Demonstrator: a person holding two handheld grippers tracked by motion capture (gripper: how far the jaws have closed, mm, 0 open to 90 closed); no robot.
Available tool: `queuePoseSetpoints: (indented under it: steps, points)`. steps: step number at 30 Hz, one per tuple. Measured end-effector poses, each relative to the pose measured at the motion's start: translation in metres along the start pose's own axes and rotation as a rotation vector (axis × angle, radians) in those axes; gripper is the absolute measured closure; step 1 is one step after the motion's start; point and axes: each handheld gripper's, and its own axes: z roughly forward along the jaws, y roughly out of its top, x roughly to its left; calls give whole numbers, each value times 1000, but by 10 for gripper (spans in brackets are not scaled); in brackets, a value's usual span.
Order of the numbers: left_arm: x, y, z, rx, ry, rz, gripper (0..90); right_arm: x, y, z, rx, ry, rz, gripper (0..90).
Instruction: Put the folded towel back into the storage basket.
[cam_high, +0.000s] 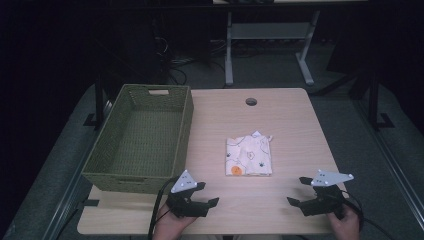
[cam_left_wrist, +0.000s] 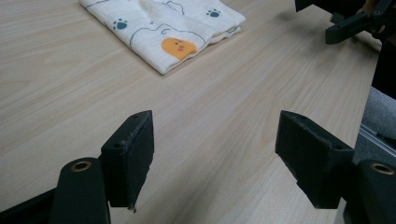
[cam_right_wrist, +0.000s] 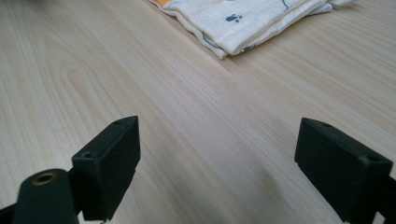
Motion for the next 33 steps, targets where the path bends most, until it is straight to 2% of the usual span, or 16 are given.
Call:
queuePoseSetpoints:
  steps: [8, 22, 24, 33]
  points:
    - [1, -1, 2, 9, -5, 3, 291, 2, 1, 1, 1, -2, -3, 138]
    - [0, 6, 5, 15, -18, 1, 285, 4, 2, 3, 3, -2, -11, 138]
    - [-1, 7, 6, 24, -11, 4, 273, 5, 2, 2, 3, -3, -11, 138]
    - [-4, 9, 11, 33, -25, 4, 221, 5, 3, 2, 2, -2, -13, 138]
